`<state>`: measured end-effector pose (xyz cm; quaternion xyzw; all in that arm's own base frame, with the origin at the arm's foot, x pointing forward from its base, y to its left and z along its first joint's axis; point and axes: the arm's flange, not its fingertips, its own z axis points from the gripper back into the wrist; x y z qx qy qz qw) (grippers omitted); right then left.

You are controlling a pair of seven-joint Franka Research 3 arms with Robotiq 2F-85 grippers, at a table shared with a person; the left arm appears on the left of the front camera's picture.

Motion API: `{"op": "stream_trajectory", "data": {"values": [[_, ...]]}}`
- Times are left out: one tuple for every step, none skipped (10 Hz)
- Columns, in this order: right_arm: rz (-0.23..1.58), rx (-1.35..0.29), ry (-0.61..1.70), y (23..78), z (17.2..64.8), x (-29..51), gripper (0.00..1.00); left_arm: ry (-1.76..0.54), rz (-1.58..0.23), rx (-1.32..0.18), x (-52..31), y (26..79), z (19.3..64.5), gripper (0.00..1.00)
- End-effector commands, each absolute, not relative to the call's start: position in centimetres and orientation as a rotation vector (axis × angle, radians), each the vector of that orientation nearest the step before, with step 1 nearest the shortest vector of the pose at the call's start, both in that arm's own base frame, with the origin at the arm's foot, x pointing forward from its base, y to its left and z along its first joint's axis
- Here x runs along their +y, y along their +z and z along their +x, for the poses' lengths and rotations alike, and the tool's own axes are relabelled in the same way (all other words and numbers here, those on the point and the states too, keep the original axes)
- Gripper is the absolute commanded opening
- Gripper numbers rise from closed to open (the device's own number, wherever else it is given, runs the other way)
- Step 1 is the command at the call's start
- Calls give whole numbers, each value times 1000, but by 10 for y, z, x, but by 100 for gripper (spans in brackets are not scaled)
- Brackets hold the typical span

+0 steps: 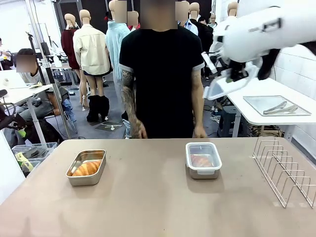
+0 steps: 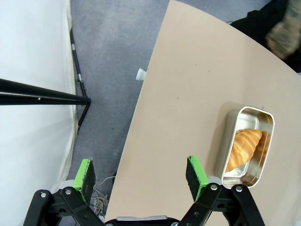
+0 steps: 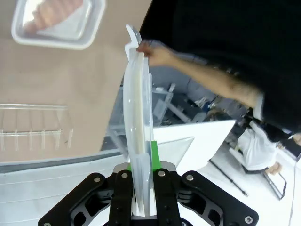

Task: Place the bread in airtight containers.
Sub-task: Release when the human grabs the Airtight Container lid.

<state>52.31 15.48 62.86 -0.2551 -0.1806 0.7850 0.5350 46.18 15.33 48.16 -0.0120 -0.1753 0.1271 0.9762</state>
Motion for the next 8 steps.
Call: {"op": "stream_trajectory", "data": {"values": [[-576, -428, 1941, 647, 564, 173, 0, 259, -2, -354, 155, 481, 459, 100], [-531, -431, 1940, 650, 578, 188, 0, 259, -2, -354, 155, 481, 459, 100], [-499, -417, 1934, 647, 587, 198, 0, 259, -2, -354, 155, 481, 459, 100], [-462, -393, 1870, 645, 597, 205, 0, 259, -2, -354, 155, 481, 459, 100], [-424, -401, 1850, 643, 603, 209, 0, 259, -2, -354, 155, 481, 459, 100], [-441, -389, 1842, 640, 606, 213, 0, 259, -2, -354, 155, 481, 459, 100], [-438, -372, 1845, 638, 609, 216, 0, 259, -2, -354, 155, 481, 459, 100], [-431, -367, 1850, 637, 609, 216, 0, 259, -2, -354, 155, 481, 459, 100]]}}
